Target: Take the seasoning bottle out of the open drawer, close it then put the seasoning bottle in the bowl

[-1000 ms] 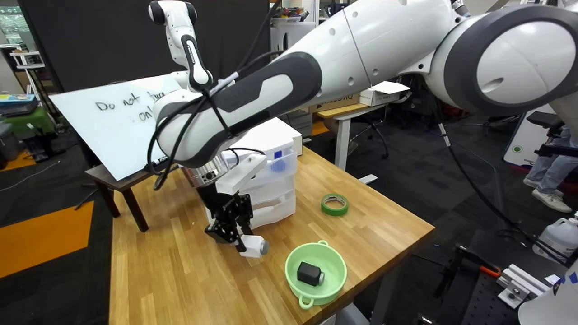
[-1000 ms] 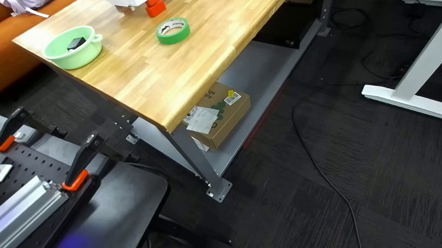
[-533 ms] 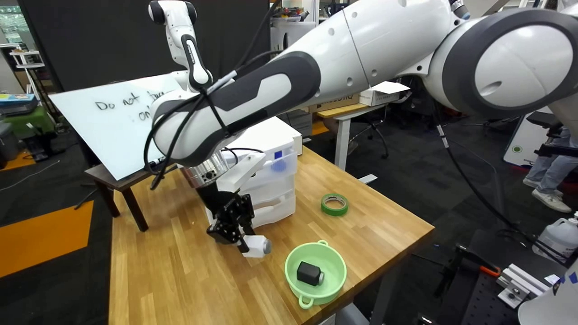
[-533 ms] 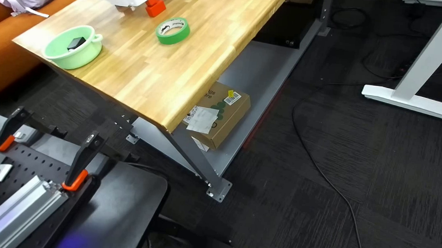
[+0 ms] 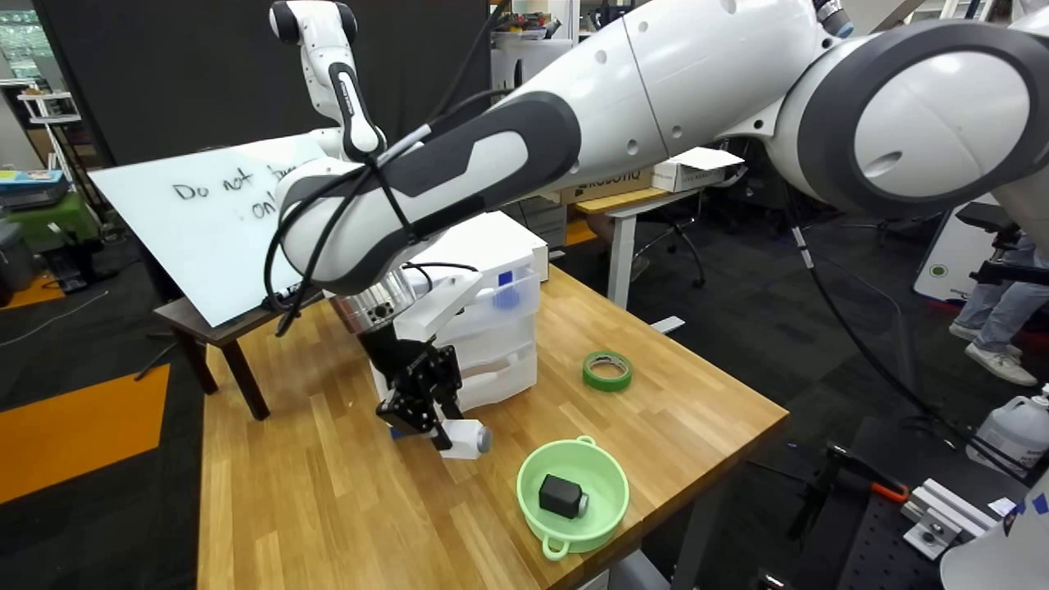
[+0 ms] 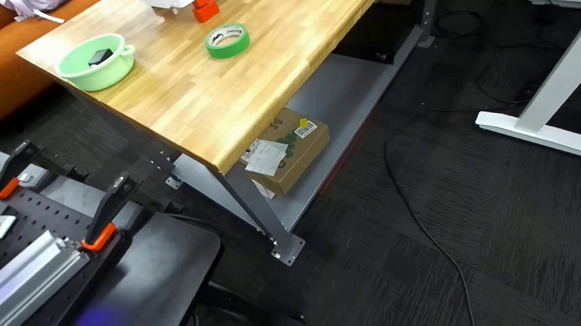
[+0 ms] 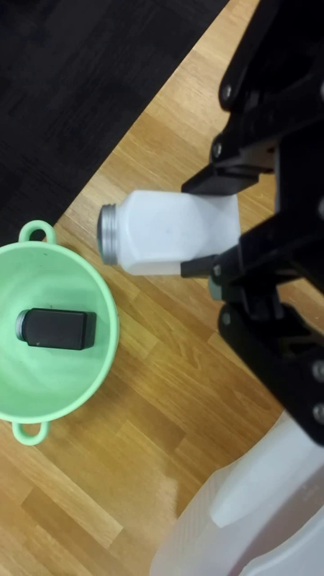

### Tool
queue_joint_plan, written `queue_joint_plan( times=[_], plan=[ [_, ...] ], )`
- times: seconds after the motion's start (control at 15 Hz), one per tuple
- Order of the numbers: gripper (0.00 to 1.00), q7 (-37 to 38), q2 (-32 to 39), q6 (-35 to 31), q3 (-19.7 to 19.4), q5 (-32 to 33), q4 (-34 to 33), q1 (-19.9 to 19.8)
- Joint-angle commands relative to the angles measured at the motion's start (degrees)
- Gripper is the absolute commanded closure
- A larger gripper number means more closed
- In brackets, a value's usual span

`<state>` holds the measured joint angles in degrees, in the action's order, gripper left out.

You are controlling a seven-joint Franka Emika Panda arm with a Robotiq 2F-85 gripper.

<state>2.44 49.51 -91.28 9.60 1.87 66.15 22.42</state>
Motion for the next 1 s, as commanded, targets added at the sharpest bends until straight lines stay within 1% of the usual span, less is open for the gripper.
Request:
queue_joint_plan(
  times=[0.0, 0.33, 0.53, 0.67, 0.93],
  plan=[
    [0.88, -0.26, -3.05, -2.24, -0.20, 0.00, 3.51, -0.99],
    [0.88, -0.26, -4.43, -3.06, -0.55, -0.45, 4.45, -2.42],
    [0.88, -0.05, -5.57, -4.10, -0.42, -0.17, 6.30, -2.89],
    [0.88, 1.07, -6.73, -5.78, -0.50, 0.04, 7.98, -2.45],
    [0.88, 3.61, -11.08, -10.21, 0.07, 0.48, 13.64, -0.69]
  ],
)
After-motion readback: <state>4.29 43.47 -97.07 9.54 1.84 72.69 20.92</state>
